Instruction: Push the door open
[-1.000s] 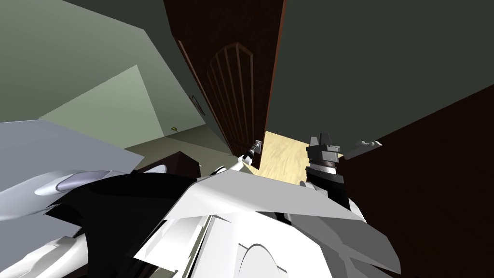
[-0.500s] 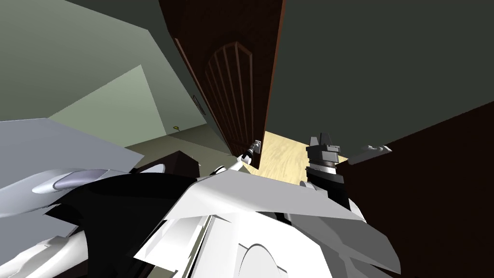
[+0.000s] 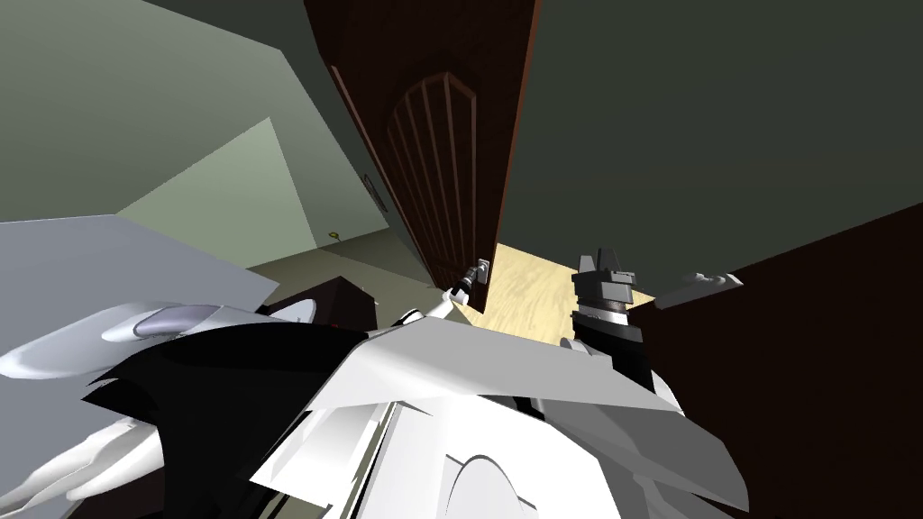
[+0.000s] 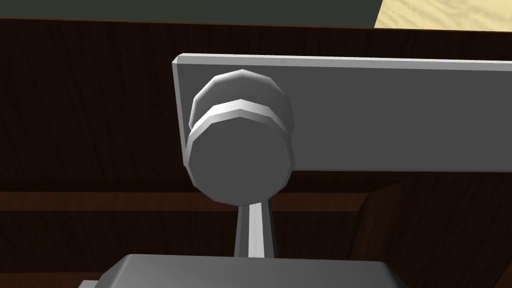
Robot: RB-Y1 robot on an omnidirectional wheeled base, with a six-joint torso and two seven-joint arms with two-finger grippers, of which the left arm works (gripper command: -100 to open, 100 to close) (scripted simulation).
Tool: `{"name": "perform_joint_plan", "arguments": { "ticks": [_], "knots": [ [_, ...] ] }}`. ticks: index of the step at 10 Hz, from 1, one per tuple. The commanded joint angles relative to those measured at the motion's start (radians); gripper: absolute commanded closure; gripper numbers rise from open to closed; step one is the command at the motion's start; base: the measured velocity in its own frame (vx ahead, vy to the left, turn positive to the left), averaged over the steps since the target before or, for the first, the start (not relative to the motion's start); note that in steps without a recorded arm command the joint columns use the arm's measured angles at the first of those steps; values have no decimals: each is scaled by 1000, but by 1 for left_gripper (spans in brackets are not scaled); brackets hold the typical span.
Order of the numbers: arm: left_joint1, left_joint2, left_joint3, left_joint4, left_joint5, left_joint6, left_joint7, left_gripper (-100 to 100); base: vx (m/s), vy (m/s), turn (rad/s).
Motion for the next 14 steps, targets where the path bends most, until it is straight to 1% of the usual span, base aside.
{"name": "perform_joint_plan", "arguments": {
  "ticks": [1, 5, 6, 9, 13, 14],
  "knots": [
    [3, -2, -7, -4, 1, 1, 2, -100, -211, 55, 17],
    [8, -14, -22, -16, 5, 7, 5, -100, -228, 44, 16],
    [8, -11, -21, -14, 4, 5, 5, -100, -106, 9, -3],
    [7, -8, -15, -8, 3, -4, 4, -100, 120, -64, -23],
    [7, -13, -5, 1, 1, -16, 1, -100, 220, -77, -28],
    [7, -12, -6, -2, 2, -13, 1, -100, 104, -31, 2]
  ]
}}
